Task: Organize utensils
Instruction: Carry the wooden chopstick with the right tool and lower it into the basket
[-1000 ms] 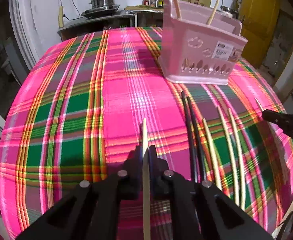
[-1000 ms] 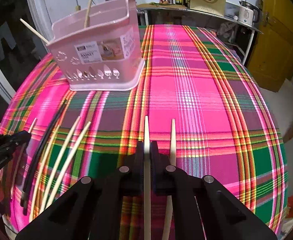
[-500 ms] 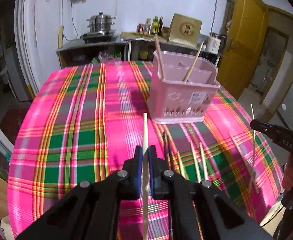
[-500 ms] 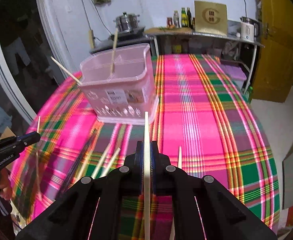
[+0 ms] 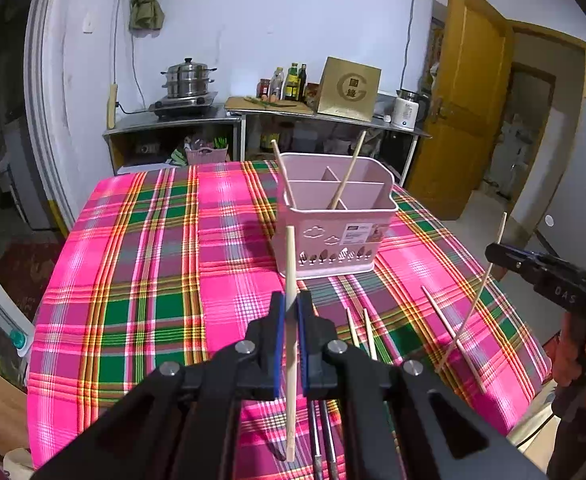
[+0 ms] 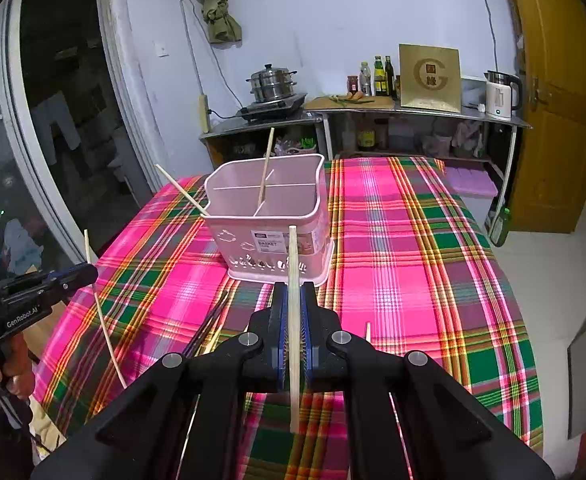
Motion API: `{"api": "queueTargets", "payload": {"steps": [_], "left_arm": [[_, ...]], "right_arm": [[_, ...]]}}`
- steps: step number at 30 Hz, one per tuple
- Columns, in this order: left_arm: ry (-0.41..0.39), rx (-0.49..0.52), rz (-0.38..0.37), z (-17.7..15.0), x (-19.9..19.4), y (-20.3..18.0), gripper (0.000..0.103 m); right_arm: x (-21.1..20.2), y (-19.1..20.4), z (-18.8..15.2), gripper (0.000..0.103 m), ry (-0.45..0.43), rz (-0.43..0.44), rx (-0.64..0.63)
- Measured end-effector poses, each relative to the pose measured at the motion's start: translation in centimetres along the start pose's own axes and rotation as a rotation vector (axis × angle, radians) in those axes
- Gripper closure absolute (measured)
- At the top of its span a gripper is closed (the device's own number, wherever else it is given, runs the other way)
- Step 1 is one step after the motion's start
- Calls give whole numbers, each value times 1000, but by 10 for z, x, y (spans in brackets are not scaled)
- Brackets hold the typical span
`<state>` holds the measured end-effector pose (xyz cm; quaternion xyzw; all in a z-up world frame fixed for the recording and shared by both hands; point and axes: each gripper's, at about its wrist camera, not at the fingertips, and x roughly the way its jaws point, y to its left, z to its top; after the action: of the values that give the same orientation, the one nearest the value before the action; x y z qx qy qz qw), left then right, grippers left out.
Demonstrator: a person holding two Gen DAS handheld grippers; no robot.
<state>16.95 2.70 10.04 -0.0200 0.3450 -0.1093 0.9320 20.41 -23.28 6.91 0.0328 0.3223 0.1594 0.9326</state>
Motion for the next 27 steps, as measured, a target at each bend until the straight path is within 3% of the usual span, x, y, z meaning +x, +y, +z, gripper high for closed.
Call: {"api": "queueTargets", "payload": {"steps": [27], "left_arm": [[-44, 56, -80, 30, -7, -25, 96]], "right_arm": [[-29, 23, 17, 97, -79, 28, -72]]}}
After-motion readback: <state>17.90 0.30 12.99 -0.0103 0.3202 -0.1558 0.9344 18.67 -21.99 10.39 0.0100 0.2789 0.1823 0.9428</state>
